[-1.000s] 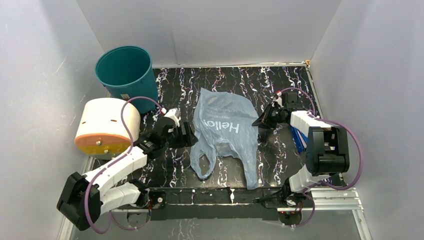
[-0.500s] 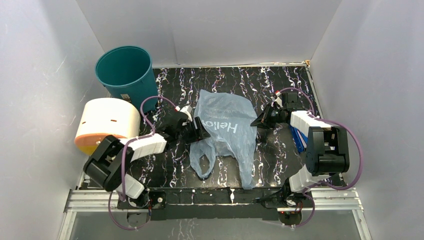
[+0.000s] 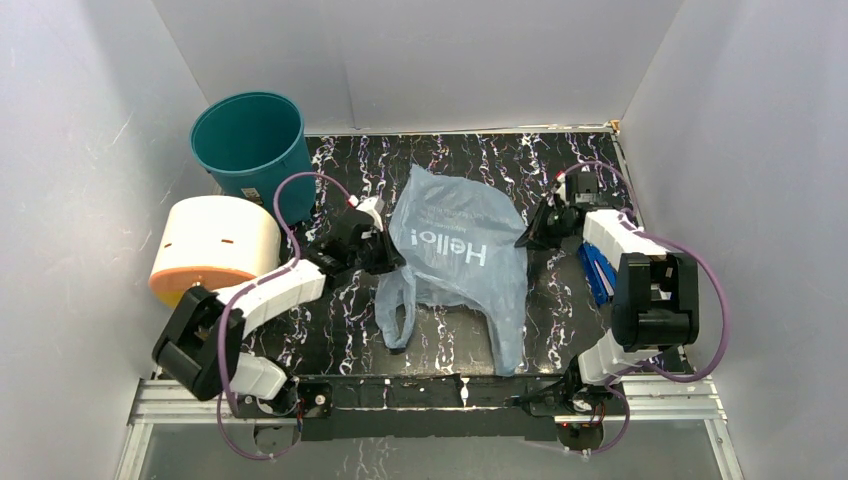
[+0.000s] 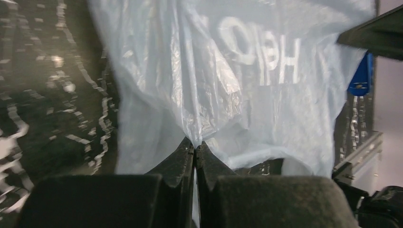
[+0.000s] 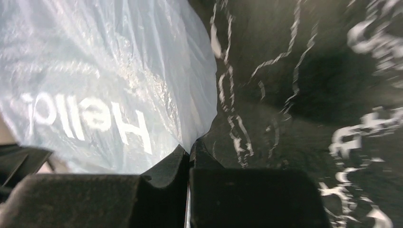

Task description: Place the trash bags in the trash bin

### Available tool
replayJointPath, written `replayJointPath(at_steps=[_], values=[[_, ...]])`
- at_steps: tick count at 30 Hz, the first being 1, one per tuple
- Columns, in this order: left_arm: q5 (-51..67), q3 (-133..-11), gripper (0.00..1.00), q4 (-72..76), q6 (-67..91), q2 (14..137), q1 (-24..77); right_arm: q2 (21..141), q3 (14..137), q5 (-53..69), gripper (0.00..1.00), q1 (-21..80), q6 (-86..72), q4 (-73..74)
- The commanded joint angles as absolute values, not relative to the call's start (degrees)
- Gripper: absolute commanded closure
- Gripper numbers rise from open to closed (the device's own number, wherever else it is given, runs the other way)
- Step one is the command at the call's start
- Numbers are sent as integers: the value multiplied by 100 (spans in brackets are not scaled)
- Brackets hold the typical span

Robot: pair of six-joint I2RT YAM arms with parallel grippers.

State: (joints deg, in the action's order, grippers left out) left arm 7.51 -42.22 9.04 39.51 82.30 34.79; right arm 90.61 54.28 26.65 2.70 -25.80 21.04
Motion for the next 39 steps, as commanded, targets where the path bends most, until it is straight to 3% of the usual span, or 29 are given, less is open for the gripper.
replayJointPath(at_steps=[1,7,10,13,15,17,18,21,24,30,34,36,37,39], values=[[117,-4671,100,-748,3031,7500,3285,8949,6261,1448,94,247,-2044,2595],[178,-5069,100,-1544,2581,7245,3118,8854,6242,2104,89,257,-2396,2341],[427,-5190,100,-1636,2516,7390,3087,8960,6417,2042,76,264,-2189,2674],[496,-5161,100,-1607,2522,7497,3081,8875,6516,1821,73,264,-2084,2885],[495,-5131,79,-1625,2549,7544,3069,8711,6497,1627,68,264,-2093,2822],[587,-5073,75,-1559,2656,7480,3051,8529,6561,1376,65,264,-2175,2902],[668,-4987,69,-1430,2742,7374,3050,8446,6603,1462,64,264,-2182,2894],[787,-4751,41,-1157,2828,7057,3030,8096,6441,2799,61,281,-1932,2367],[528,-4830,39,-1539,2706,6965,3006,7532,5836,3127,53,809,-1668,1238],[189,-4415,30,-1438,2912,6323,2984,7224,5331,1921,45,2920,-506,207],[-269,-4134,26,-1456,3140,5821,2971,6665,4769,-339,40,4106,484,-701],[-608,-3993,25,-1518,3401,5417,2963,6161,4162,-1449,5,4138,138,-1475],[-751,-3873,24,-1495,3500,5196,2958,5843,3774,-1926,2,4132,56,-1815],[-901,-3614,21,-1362,3631,4781,2954,5542,3344,-1606,2,4023,289,-2286]])
